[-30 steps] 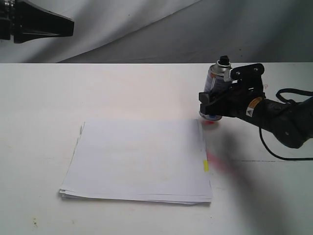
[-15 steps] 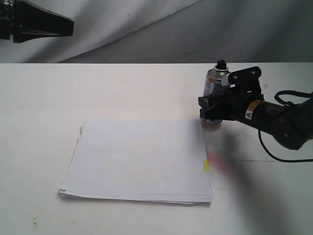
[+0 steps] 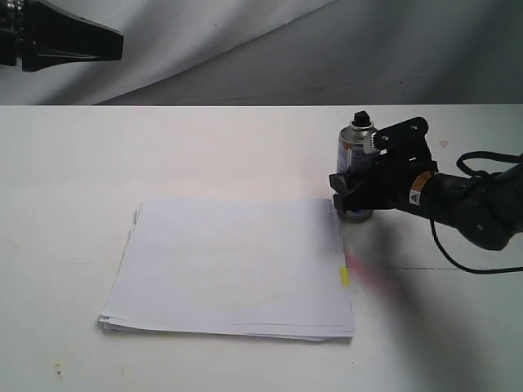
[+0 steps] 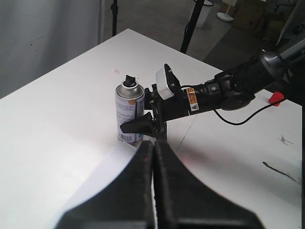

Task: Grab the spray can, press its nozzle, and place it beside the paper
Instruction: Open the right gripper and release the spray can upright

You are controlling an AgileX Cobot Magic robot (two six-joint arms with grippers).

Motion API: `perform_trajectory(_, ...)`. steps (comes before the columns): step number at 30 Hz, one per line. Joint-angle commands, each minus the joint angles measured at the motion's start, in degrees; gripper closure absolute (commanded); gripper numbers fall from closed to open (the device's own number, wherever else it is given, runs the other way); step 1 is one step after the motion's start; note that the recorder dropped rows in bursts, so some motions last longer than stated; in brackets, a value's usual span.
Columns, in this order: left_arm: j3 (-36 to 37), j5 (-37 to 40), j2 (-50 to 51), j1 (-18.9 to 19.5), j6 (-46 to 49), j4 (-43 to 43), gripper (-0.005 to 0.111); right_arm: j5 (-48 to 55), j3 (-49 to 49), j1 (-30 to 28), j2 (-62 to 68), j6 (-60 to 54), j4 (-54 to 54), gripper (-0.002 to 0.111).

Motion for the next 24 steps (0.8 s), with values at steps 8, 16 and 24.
perform_trajectory(8,0.00,0.28,-0.57,0.09,-0.29,-0.01,0.107,-1.48,-0.57,-0.18,-0.56,-0.59,-0.51,0.108)
perform_trajectory(16,0.00,0.28,-0.57,0.09,-0.29,-0.01,0.107,-1.48,-0.57,-0.18,-0.56,-0.59,-0.51,0.094)
perform_trajectory(24,0.00,0.28,-0.57,0.09,-0.29,-0.01,0.107,-1.48,-0.57,-0.18,-0.56,-0.59,-0.74,0.040)
